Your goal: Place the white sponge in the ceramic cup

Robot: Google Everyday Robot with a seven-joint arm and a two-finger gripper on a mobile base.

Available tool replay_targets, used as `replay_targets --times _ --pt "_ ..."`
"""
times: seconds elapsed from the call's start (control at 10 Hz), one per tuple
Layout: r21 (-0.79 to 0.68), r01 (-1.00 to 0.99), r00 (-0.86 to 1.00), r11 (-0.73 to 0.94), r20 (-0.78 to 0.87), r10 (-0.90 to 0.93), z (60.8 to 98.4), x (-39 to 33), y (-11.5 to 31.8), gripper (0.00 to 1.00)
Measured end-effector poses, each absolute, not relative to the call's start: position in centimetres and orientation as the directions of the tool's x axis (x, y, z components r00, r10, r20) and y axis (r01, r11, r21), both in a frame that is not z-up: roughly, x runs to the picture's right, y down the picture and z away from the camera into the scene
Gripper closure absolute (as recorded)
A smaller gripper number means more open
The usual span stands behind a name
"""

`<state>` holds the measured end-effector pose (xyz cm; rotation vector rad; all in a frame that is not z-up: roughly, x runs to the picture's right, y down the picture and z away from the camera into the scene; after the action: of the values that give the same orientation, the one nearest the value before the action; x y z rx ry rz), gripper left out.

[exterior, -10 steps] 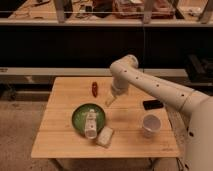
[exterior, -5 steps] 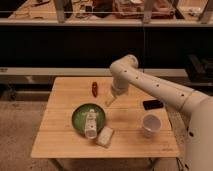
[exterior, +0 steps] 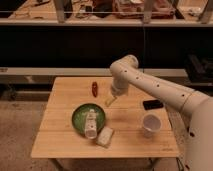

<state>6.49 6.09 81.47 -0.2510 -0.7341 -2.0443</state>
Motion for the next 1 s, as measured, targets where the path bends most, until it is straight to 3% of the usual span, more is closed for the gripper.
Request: replay_targets --times 0.4,1.0 --pt "0.486 0.793 -0.585 -0.367 0.442 -0.680 79.2 6.0 10.0 0.20" --pt "0.605 0.743 -0.586 -0.287 0.379 -0.717 79.1 5.3 13.5 0.20"
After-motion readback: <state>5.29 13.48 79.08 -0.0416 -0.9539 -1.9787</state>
